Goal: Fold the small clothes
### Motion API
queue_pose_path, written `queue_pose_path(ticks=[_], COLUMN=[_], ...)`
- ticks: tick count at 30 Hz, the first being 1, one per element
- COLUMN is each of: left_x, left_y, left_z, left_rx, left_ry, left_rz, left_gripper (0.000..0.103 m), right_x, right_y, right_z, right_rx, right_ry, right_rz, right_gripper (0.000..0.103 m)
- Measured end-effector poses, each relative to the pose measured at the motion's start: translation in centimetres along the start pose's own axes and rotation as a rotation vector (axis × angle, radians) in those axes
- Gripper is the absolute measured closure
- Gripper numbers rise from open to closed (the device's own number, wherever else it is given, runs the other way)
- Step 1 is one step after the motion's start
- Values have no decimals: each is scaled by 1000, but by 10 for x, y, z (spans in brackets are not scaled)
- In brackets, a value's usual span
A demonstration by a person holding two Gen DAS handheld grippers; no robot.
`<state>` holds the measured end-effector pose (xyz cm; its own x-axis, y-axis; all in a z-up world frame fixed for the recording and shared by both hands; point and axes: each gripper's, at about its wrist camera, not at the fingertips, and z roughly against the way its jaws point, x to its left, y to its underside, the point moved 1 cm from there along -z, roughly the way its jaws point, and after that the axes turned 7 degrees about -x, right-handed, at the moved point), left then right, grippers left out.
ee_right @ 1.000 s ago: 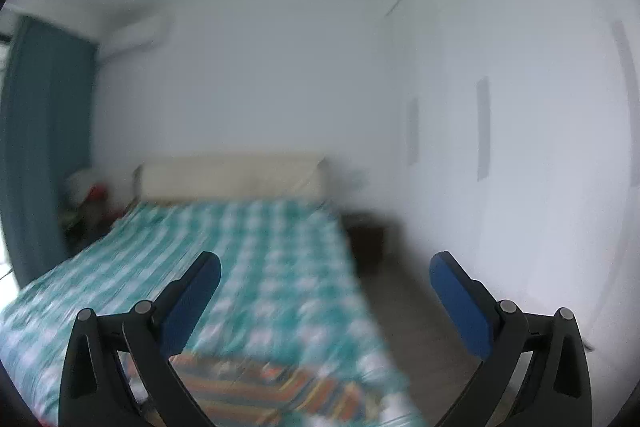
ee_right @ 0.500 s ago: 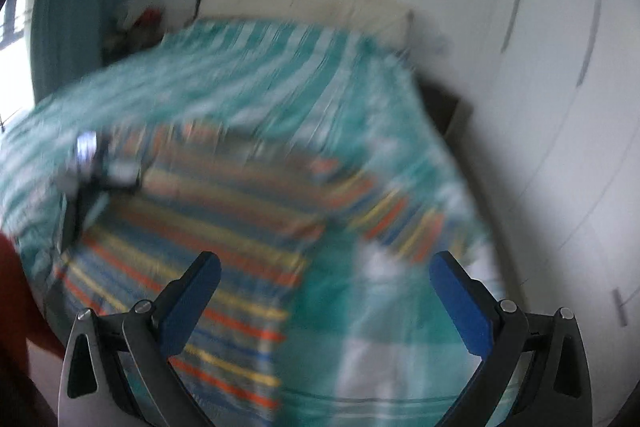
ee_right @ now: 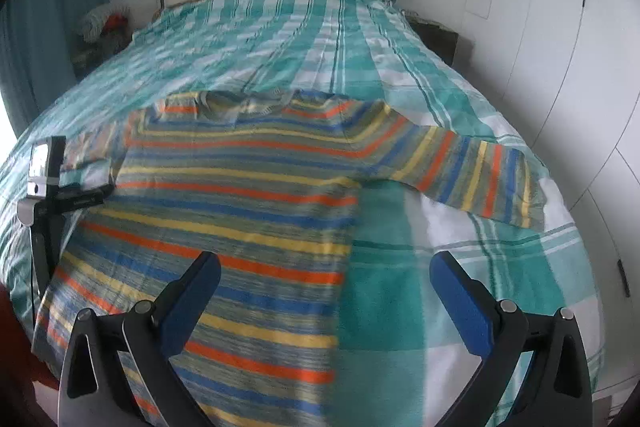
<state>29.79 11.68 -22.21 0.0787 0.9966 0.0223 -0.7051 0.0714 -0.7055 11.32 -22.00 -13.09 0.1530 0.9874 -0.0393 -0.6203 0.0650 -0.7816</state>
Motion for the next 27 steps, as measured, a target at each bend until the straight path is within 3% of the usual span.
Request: queue_pose_path(ticks=[5, 8, 10, 14, 16, 21, 24, 27], left_x=[0, 0, 0, -1, 0, 1, 2, 1], left_y=[0, 0, 0, 0, 0, 1, 2, 2], left_z=[0, -1, -1, -1, 0, -1, -1, -1], left_rx=[-2, 0, 0, -1, 1, -1, -1, -2], left_ry=[-2, -1, -1, -1, -5, -2, -1, -4], left_rz=[1, 1, 1, 2, -5, -2, -1, -4], left_gripper=[0, 0, 0, 0, 0, 0, 0, 0], right_x=[14, 15, 10, -7, -19, -64, -101, -143], right_y=[23, 38, 41, 41, 47, 46, 36, 28], right_z=[23, 43, 51, 75, 80, 72, 47, 12], right_rx=[-91, -33, 14, -34, -30, -34, -32, -9], right_ry=[-4, 25, -31, -24, -63, -108, -123, -135], right_rz=[-122, -209, -283, -305, -338, -415, -505, -616], right_gripper=[0, 0, 0, 0, 0, 0, 0, 8])
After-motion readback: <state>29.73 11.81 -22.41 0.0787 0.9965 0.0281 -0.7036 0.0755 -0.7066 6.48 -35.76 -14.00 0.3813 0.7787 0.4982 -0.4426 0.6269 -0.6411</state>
